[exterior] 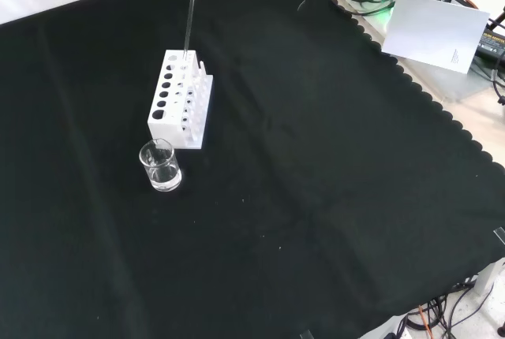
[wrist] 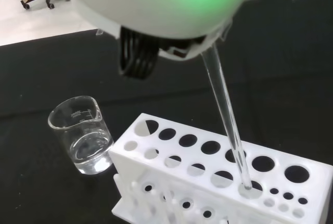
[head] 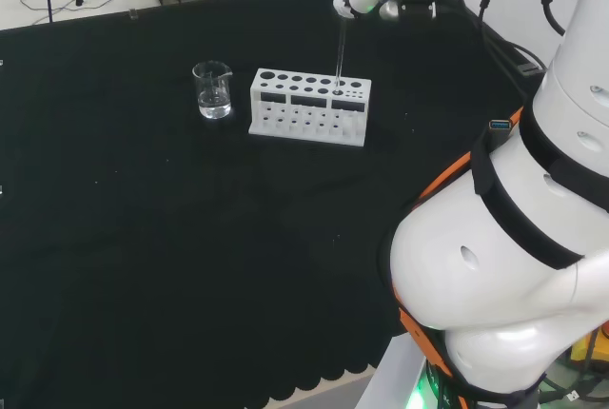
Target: Put the glass rod back on the white test tube rack.
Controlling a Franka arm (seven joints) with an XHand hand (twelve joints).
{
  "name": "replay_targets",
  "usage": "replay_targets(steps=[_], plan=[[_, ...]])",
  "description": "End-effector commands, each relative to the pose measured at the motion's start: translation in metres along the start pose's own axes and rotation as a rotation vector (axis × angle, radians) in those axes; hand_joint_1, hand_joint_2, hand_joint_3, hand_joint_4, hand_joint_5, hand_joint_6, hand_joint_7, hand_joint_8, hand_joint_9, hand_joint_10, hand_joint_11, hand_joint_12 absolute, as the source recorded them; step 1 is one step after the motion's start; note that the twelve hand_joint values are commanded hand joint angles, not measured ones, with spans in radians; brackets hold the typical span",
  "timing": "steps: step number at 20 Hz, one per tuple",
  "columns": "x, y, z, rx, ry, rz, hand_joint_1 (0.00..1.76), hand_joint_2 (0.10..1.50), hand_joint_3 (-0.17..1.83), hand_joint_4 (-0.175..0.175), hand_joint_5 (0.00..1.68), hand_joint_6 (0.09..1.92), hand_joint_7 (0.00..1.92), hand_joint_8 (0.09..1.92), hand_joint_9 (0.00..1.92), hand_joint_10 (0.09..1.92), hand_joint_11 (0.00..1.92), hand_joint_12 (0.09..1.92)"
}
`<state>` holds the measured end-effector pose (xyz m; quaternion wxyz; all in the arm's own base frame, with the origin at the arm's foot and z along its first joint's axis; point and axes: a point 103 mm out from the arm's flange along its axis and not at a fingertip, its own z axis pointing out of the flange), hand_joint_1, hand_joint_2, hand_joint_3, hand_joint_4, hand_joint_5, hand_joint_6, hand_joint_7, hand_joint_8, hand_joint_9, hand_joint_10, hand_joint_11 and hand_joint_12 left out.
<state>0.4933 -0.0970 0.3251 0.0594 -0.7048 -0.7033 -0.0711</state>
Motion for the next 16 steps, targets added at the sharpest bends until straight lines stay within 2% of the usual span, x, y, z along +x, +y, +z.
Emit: replay_targets(steps=[1,11,16], plan=[[-0.003,-0.001,0.005,0.008,0.005,0.006,1.22,0.42,1.03,-0.175,1.38,0.67,1.64,0.98,1.91,0.67,1.54,1.06],[-0.002,0.012,0.035,0.062,0.011,-0.006,1.22,0.42,1.03,-0.175,1.38,0.68,1.64,0.98,1.91,0.67,1.54,1.06],[-0.006,0.017,0.048,0.089,0.018,0.002,1.22,0.42,1.03,-0.175,1.38,0.68,1.64,0.98,1.91,0.67,1.54,1.06]])
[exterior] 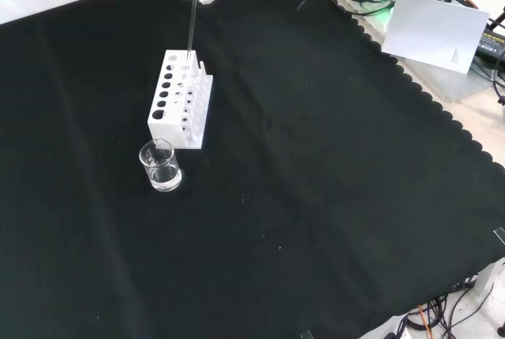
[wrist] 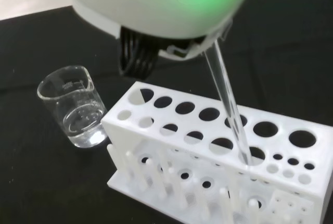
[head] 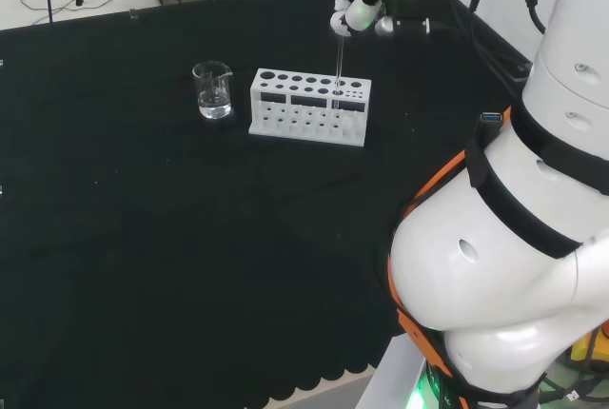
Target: Put the glass rod back on the white test tube rack.
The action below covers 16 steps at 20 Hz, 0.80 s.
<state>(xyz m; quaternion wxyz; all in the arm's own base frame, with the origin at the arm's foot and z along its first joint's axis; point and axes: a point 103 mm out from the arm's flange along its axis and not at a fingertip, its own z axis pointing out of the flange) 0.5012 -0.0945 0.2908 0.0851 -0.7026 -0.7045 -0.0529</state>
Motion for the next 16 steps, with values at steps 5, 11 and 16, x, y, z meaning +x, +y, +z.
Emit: replay_targets(steps=[5,11,16], plan=[[-0.011,0.015,0.022,0.051,0.015,0.02,1.22,0.42,1.03,-0.175,1.38,0.68,1.64,0.98,1.91,0.67,1.54,1.06],[-0.016,0.023,0.024,0.073,0.012,0.039,1.22,0.42,1.03,-0.175,1.38,0.68,1.64,0.98,1.91,0.67,1.54,1.06],[-0.018,0.026,0.026,0.083,0.009,0.047,1.22,0.42,1.03,-0.175,1.38,0.68,1.64,0.98,1.91,0.67,1.54,1.06]])
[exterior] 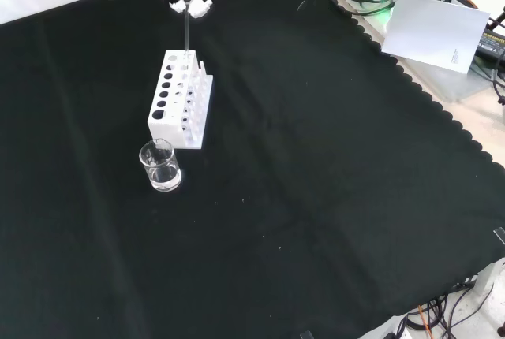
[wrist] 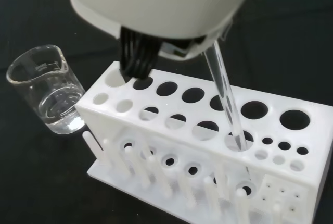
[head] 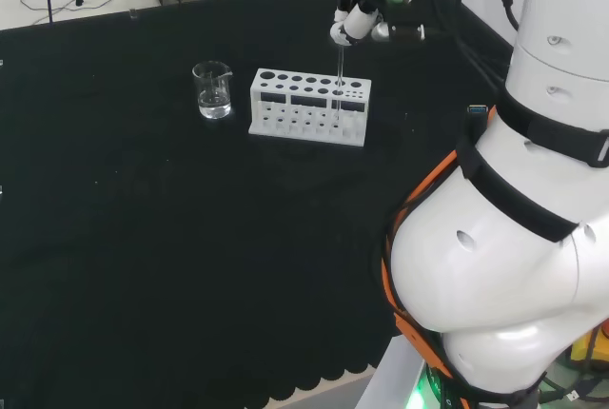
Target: Put the glass rod back on the white test tube rack.
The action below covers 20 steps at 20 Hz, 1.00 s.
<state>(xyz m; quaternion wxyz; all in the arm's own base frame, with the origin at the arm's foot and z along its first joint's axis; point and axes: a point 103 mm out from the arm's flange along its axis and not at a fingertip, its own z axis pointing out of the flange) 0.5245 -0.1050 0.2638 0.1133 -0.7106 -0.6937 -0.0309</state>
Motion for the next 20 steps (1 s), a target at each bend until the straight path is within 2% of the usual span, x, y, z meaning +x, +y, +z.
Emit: replay_targets(steps=[1,14,20], plan=[[-0.0028,0.0015,0.0021,0.017,-0.001,0.016,1.22,0.42,1.03,-0.175,1.38,0.68,1.64,0.98,1.91,0.67,1.54,1.06],[-0.0041,0.0036,0.0059,0.037,0.007,0.023,1.22,0.42,1.03,-0.175,1.38,0.68,1.64,0.98,1.91,0.67,1.54,1.06],[-0.0035,0.0051,0.0066,0.045,0.037,0.019,1.22,0.42,1.03,-0.175,1.37,0.68,1.64,0.97,1.92,0.67,1.53,1.05]])
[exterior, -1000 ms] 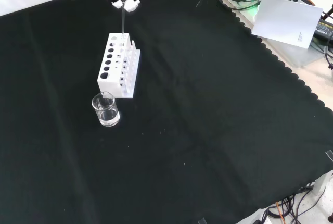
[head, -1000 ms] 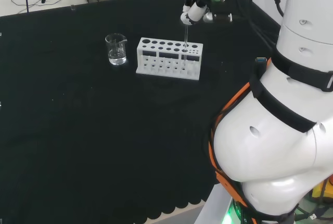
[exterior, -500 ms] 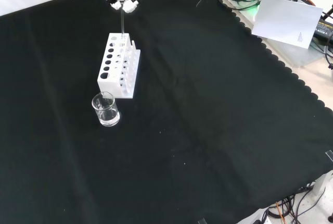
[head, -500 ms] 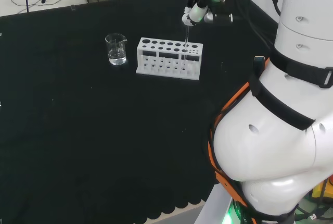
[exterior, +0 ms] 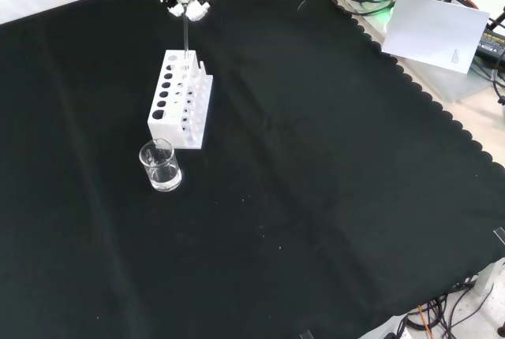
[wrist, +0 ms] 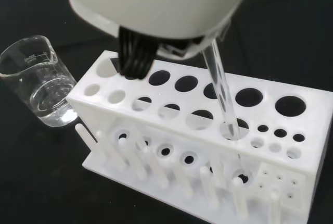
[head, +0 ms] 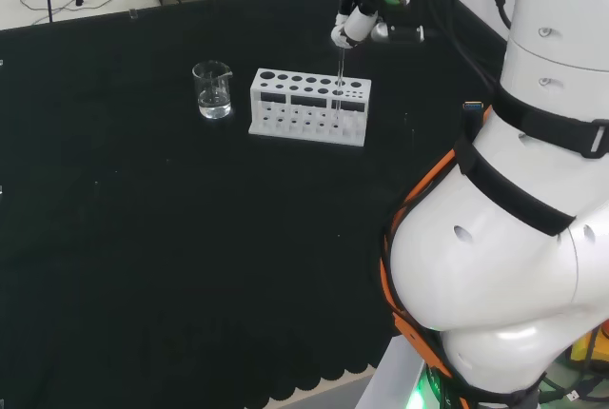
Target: Put the glass rod back on the white test tube rack.
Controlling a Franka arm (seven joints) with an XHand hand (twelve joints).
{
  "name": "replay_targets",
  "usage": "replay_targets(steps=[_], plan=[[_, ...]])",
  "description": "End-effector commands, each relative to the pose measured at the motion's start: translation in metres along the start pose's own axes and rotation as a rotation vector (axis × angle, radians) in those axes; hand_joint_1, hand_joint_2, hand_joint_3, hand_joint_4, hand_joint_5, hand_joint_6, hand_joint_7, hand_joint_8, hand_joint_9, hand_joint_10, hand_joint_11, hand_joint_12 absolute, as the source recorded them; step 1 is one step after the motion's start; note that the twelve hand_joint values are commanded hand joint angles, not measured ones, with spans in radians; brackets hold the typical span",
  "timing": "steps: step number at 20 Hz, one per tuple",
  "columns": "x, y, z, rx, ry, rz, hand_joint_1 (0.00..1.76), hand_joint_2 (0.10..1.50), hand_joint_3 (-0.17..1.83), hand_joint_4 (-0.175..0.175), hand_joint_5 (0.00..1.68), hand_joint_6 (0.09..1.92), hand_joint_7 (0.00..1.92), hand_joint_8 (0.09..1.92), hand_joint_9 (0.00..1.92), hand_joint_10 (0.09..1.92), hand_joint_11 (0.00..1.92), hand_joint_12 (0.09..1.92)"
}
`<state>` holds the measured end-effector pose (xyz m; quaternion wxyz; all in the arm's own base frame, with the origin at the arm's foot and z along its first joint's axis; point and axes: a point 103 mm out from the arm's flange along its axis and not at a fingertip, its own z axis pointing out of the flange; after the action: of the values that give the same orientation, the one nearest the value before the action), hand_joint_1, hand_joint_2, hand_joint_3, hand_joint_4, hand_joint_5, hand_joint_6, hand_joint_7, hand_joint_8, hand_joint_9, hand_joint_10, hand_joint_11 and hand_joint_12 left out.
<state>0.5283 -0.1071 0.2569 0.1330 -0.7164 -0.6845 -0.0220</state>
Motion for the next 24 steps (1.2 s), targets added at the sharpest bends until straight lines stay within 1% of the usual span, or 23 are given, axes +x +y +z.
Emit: replay_targets(steps=[1,5,10,13,15,16,19,24], plan=[[-0.001,0.0,0.002,0.011,0.029,-0.006,1.22,0.43,1.02,-0.175,1.37,0.68,1.63,0.97,1.92,0.68,1.52,1.05],[-0.004,0.0,0.004,0.028,0.046,-0.006,1.22,0.49,0.94,-0.175,1.33,0.69,1.6,0.95,1.92,0.71,1.56,1.03],[-0.006,0.0,0.003,0.044,0.059,-0.005,1.2,0.65,0.69,-0.175,1.23,0.74,1.55,0.93,1.91,0.75,1.59,0.97],[-0.005,-0.001,0.003,0.048,0.059,-0.008,1.27,0.46,0.9,-0.175,1.03,0.81,1.53,0.92,1.89,0.78,1.6,0.95],[-0.004,-0.001,0.001,0.053,0.058,-0.008,1.39,0.3,1.16,-0.175,0.94,0.84,1.49,0.81,1.88,0.79,1.61,0.95],[-0.004,-0.001,0.0,0.055,0.058,-0.008,1.43,0.26,1.23,-0.175,0.91,0.85,1.48,0.77,1.88,0.79,1.61,0.95],[-0.004,-0.002,-0.002,0.057,0.058,-0.011,1.46,0.23,1.27,-0.175,0.85,0.87,1.48,0.71,1.88,0.79,1.62,0.95],[-0.007,-0.006,-0.009,0.046,0.056,-0.006,1.46,0.23,1.28,-0.175,0.82,0.88,1.49,0.7,1.88,0.79,1.63,0.95]])
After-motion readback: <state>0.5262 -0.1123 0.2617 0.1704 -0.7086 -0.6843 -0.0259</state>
